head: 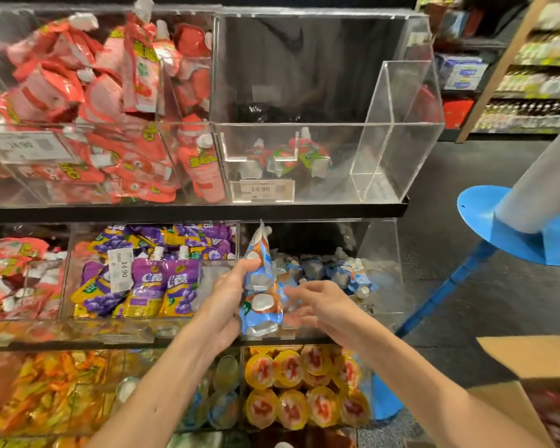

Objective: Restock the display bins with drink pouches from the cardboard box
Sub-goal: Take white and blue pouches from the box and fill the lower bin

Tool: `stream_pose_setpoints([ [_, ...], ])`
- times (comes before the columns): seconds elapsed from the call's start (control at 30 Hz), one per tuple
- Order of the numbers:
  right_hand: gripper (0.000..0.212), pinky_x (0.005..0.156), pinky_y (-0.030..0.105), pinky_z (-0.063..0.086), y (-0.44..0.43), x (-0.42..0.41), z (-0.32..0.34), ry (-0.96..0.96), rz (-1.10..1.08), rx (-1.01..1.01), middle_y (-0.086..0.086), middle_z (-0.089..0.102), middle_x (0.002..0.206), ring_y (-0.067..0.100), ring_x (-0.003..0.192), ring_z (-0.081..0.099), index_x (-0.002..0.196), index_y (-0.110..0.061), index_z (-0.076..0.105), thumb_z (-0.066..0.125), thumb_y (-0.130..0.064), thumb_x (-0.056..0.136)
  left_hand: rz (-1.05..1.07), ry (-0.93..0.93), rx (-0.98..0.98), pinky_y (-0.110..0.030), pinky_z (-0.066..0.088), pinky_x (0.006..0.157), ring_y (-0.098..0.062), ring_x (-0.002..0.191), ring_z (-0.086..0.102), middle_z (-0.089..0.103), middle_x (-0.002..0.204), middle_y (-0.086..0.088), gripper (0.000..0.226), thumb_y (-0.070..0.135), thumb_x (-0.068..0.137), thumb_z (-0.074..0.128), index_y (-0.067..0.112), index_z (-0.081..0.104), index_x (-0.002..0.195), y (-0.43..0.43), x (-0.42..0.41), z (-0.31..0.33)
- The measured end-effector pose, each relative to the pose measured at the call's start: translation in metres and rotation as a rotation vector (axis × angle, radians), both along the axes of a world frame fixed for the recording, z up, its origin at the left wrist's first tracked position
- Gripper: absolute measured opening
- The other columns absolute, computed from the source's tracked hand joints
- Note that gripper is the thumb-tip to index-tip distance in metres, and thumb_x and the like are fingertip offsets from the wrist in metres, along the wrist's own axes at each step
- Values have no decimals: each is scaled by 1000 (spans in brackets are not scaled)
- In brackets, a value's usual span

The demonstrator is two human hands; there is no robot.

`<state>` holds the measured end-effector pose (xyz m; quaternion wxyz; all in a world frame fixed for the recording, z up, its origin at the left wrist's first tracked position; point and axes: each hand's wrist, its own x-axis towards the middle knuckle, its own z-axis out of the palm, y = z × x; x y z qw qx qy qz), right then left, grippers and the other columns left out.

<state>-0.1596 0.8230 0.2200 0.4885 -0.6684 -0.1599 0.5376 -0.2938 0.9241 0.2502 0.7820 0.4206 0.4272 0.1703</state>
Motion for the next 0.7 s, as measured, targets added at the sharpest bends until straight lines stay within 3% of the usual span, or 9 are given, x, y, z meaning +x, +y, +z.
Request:
stream_pose_setpoints([
  [0.1, 27, 68, 30, 61, 5, 24, -6, -133, -128, -15, 13, 74, 74, 22, 67, 71, 94, 3, 66, 67, -24, 95, 7, 26, 21, -39, 60, 72, -25, 77, 73, 76, 100, -16, 29, 33, 94, 61, 11, 68, 111, 1, 2, -1],
  [0.3, 35, 75, 41, 62, 72, 60, -31, -218, -145, -158, 17, 67, 80, 26, 65, 68, 110, 9, 62, 70, -20, 92, 13, 75, -13, -36, 60, 66, -24, 72, 72, 76, 89, -12, 28, 38, 92, 64, 13, 69, 105, 8, 18, -6],
  [0.4, 36, 52, 29, 57, 100, 61, -40, -228, -179, -267, 12, 61, 58, 20, 38, 60, 100, 2, 54, 66, -31, 95, 0, 100, -6, -33, 59, 61, -23, 70, 72, 76, 90, -12, 34, 37, 91, 66, 9, 69, 111, 9, 24, -9],
  [0.5, 51, 50, 24, 50, 102, 58, -43, -480, -92, -360, 2, 52, 35, 16, 37, 55, 75, -5, 50, 57, -51, 95, -7, 114, 6, -34, 60, 65, -24, 72, 73, 77, 92, -13, 32, 36, 90, 67, 9, 70, 108, 11, 24, -13],
  [0.57, 58, 48, 22, 45, 97, 60, -43, -599, -30, -395, 1, 53, 36, 15, 39, 55, 67, -7, 53, 53, -58, 94, -4, 119, 12, -35, 60, 65, -25, 73, 73, 77, 94, -13, 32, 35, 89, 68, 10, 69, 108, 13, 25, -14],
  [0.7, 57, 48, 22, 40, 89, 69, -45, -682, 28, -364, 4, 60, 52, 15, 42, 56, 75, -6, 61, 51, -58, 96, -29, 131, 33, -31, 58, 56, -23, 66, 73, 77, 88, -13, 29, 32, 89, 69, 9, 69, 107, 11, 32, -12],
])
